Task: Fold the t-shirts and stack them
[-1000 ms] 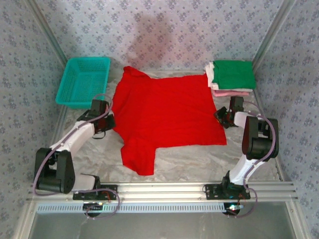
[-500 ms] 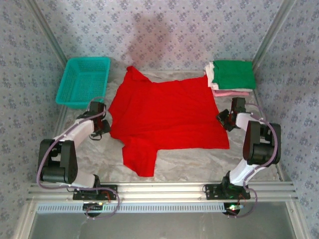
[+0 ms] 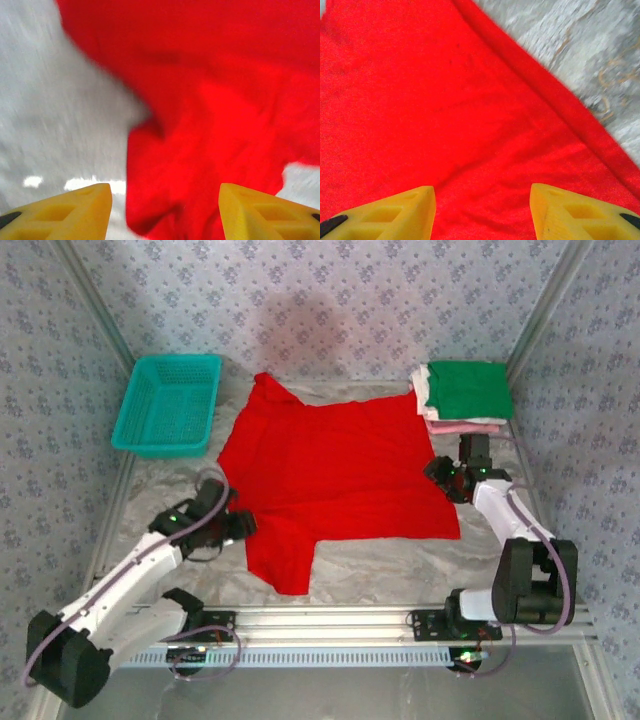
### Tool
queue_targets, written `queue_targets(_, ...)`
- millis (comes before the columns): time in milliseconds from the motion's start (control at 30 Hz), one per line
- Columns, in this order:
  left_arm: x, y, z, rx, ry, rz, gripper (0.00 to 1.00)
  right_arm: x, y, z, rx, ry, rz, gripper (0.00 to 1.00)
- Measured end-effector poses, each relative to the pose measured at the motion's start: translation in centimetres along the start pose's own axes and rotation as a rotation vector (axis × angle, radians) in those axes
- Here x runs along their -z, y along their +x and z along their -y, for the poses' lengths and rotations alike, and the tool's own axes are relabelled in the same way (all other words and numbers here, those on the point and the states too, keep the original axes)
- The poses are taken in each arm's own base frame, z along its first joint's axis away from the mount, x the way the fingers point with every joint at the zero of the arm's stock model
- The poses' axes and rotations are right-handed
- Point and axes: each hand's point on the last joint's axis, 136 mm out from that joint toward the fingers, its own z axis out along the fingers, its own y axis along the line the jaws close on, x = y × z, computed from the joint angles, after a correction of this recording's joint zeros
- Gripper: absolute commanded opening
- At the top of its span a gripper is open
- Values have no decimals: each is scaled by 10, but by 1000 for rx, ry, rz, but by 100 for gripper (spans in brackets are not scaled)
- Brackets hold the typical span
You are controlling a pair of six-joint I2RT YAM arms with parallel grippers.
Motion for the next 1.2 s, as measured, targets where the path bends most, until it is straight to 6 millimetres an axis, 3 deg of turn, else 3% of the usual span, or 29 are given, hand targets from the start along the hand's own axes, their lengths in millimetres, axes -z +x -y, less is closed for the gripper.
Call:
queue_targets(67, -13, 28, -13, 21, -37, -75, 58, -5, 15, 1, 29, 5, -34, 56)
queue_targets(200, -27, 51, -26, 54, -74, -142, 58, -12, 31, -1, 73, 10, -78, 56)
queue_targets(367, -38, 54, -8, 46, -41, -166, 58, -15, 36, -4, 104, 10, -85, 56)
queue_targets(600, -39, 60, 12, 30, -17, -194, 58, -18, 38, 3, 109, 30, -78, 56)
queue_targets(867, -46, 65, 16, 24, -46, -240, 57, -23, 39, 8, 112, 48, -66, 56)
queue_targets(1200, -55, 67, 24, 17, -56, -281, 29, -29, 41, 17, 115, 82, -60, 57)
